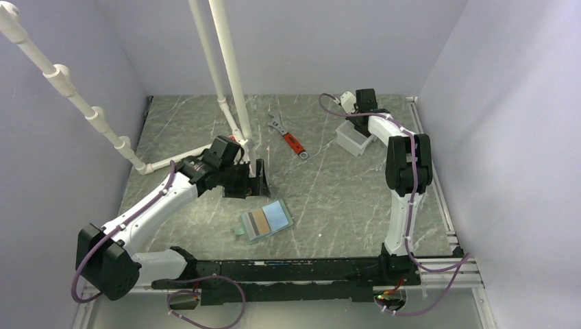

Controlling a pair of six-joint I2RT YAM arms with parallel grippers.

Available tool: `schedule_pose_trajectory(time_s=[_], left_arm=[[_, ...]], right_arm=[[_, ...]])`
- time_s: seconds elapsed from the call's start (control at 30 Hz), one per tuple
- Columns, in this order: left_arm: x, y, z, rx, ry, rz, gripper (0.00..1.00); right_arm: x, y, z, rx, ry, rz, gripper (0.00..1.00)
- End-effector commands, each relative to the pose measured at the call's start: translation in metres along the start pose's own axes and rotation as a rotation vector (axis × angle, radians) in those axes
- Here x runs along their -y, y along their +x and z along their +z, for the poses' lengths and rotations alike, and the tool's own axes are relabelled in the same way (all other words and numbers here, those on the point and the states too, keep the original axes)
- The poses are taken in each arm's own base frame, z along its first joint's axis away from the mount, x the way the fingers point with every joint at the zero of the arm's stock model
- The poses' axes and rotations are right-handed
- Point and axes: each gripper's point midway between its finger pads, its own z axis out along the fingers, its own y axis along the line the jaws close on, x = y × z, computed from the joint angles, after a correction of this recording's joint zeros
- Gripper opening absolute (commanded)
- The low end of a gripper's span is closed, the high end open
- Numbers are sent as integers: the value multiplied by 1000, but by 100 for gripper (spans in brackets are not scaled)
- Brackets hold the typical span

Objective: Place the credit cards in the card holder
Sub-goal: Pick up the credit card from the storage box.

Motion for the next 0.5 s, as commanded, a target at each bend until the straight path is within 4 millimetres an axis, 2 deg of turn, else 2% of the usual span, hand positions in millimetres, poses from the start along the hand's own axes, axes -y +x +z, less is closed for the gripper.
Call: schedule_pose_trajectory(time_s=[0.0,0.27,0.47], left_arm=[[7,-6,-5,37,37,9,99],[7,-6,-6,38,40,7,99],[8,-5,-6,36,45,5,100]], right_arm=[[43,-27,-32,71,111,18,26],[48,-29,-37,73,128,18,21],[52,-31,-43,73,136,21,12]])
